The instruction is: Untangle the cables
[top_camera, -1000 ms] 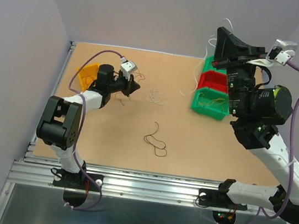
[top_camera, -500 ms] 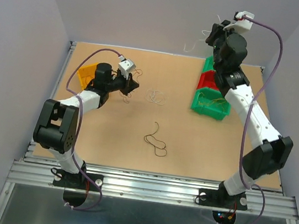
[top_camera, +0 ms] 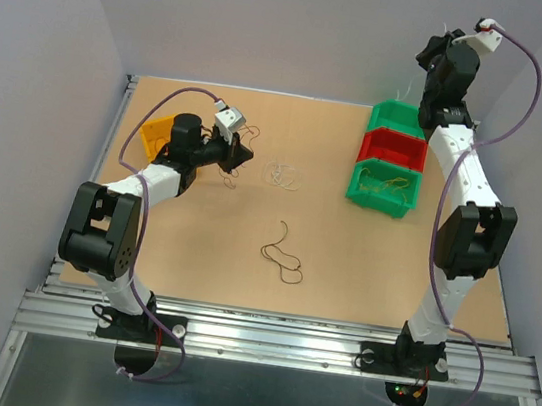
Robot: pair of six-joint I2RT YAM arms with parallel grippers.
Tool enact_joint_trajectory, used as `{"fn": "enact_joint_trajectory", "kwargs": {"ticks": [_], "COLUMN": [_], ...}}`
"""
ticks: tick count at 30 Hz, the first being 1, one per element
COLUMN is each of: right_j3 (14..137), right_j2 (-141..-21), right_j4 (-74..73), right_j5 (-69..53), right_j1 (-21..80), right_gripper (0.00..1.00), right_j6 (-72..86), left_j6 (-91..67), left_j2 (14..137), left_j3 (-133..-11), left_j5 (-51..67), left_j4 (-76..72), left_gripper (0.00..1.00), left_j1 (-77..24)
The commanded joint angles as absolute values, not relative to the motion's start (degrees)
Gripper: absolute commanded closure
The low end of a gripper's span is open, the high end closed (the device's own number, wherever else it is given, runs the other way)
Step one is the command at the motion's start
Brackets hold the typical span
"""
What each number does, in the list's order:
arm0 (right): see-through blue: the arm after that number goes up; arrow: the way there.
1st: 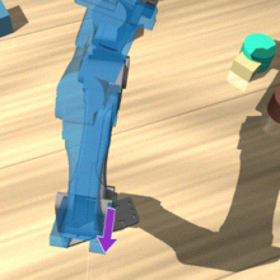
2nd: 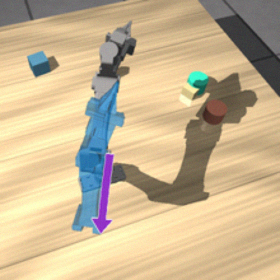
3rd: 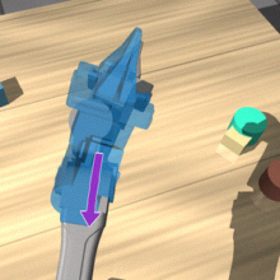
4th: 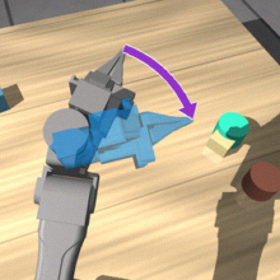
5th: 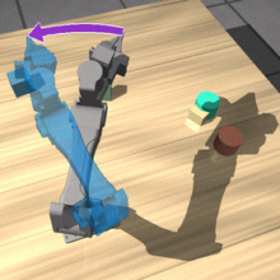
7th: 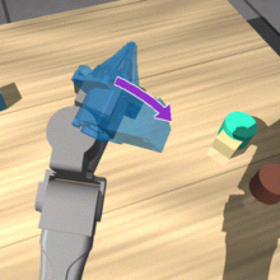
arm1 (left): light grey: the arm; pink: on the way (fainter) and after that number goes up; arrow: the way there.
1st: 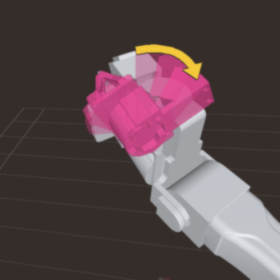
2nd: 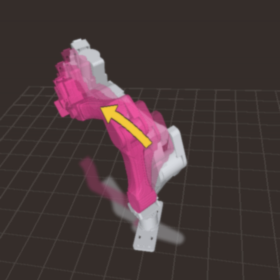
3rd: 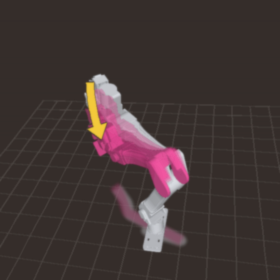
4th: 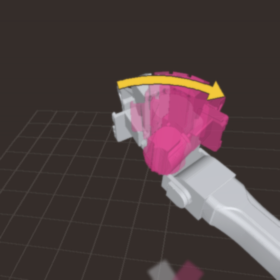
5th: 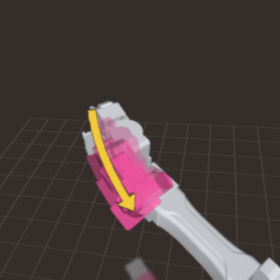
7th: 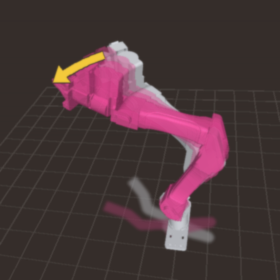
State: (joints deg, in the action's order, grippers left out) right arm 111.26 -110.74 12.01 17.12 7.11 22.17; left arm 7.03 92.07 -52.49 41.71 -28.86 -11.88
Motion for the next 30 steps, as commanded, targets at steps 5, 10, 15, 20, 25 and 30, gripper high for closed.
{"fn": "enact_joint_trajectory", "kwargs": {"ticks": [5, 10, 15, 20, 25, 30], "right_j3": [105.9, 97.3, 91.8, 87.3, 86.7, 87.4], "right_j2": [-116.9, -116.8, -117.4, -117.1, -117.5, -116.7], "right_j4": [19.7, 24.0, 26.0, 26.4, 24.8, 18.2], "right_j5": [10.6, 12.0, 13.1, 16.7, 19.8, 30.1], "right_j1": [1.4, 1.5, 1.5, 1.5, 1.5, 1.5], "right_gripper": [0.99, 0.99, 0.99, 0.99, 0.99, 0.99], "right_j6": [31.2, 33.4, 34.7, 35.3, 36.3, 39.5], "left_j6": [7.2, 6.9, 6.9, 6.9, 7.4, 7.5], "left_j2": [88.0, 87.5, 87.6, 87.0, 86.2, 85.3], "left_j3": [-51.8, -51.6, -51.6, -51.3, -50.8, -50.4], "left_j5": [43.9, 43.9, 44.3, 44.2, 44.0, 43.9], "left_j4": [-29.6, -29.6, -29.7, -29.5, -29.6, -29.6], "left_gripper": [1.00, 1.00, 1.00, 1.00, 1.00, 1.00], "left_j1": [-11.7, -11.8, -11.9, -12.0, -12.2, -12.4]}}
